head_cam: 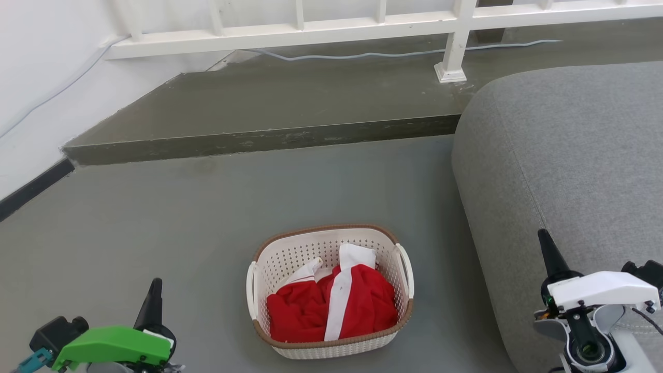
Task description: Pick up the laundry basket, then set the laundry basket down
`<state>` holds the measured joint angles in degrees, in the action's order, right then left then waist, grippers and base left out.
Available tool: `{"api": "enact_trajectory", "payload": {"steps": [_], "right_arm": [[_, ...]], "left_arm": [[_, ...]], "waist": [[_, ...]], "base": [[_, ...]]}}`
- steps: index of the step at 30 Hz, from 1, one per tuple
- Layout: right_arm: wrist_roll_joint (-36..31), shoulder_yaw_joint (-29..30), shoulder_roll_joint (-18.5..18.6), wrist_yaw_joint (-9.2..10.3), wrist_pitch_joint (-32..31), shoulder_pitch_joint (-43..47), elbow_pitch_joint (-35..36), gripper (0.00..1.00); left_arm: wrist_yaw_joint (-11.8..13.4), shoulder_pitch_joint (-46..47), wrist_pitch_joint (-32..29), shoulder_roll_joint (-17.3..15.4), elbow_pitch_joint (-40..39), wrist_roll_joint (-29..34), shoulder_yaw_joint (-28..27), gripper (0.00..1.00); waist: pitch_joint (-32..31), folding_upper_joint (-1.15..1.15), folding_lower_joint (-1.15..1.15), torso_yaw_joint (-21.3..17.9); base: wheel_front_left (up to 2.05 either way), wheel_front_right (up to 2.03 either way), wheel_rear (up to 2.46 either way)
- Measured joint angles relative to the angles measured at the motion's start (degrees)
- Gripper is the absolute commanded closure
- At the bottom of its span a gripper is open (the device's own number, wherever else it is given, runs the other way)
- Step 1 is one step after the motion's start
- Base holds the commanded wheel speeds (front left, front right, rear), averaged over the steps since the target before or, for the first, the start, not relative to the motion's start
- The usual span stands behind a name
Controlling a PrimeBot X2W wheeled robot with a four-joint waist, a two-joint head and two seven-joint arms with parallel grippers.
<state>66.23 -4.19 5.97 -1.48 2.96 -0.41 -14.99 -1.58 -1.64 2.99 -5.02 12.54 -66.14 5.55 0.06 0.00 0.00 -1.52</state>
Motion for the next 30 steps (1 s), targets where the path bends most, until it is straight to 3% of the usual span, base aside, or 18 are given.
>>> {"api": "enact_trajectory", "payload": {"steps": [30], "right_arm": [[21.27, 7.38, -1.66, -4.06, -5.65, -1.86, -0.51, 1.0]], "left_arm": [[-4.05, 3.08, -5.33, 0.64, 2.11, -21.69, -5.49, 1.0]], "waist": [[0.08, 0.0, 0.0, 1.2]], "base": [[0.0, 0.0, 0.0]]}}
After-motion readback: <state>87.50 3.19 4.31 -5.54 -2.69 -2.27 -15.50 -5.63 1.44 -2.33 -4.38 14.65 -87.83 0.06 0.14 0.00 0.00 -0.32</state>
